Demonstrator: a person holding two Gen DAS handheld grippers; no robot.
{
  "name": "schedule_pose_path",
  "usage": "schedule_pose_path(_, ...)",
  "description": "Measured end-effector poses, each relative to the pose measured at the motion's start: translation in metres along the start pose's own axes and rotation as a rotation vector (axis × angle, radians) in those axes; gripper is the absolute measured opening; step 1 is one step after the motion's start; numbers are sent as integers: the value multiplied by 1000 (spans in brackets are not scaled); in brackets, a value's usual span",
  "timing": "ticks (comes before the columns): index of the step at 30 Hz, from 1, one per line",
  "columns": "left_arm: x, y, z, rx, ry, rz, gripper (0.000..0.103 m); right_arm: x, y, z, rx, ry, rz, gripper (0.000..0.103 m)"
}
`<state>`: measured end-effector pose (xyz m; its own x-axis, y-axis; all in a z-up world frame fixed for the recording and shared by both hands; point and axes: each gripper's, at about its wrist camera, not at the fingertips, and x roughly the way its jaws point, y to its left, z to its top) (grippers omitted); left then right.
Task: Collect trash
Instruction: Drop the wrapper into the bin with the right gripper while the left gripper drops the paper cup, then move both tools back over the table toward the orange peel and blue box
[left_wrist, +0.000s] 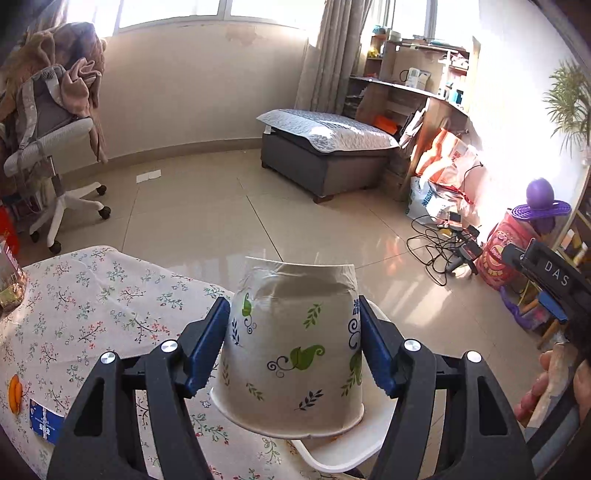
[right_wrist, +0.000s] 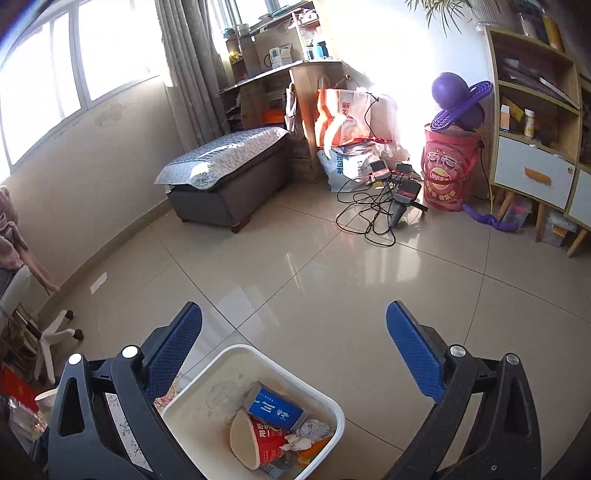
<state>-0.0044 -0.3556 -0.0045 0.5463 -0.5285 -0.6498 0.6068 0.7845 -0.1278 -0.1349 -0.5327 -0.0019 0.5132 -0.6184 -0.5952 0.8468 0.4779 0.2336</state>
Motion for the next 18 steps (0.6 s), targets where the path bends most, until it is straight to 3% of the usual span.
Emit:
schedule_pose_path(7,31,-36,-3,10,98,-97,69,4,-25,9,90,-36,-36,96)
schedule_pose_path(10,34,-41,-10,12,129,-117,83,4,-26,9,95,-37,-37,96)
schedule_pose_path(14,29,-35,-16,37,123,-68,86,2,-15,5,55,-34,-31,96)
schedule_pose_path(18,13,-14,-10,17,66,30,91,-5,8,-3,-32,-50,-24,96)
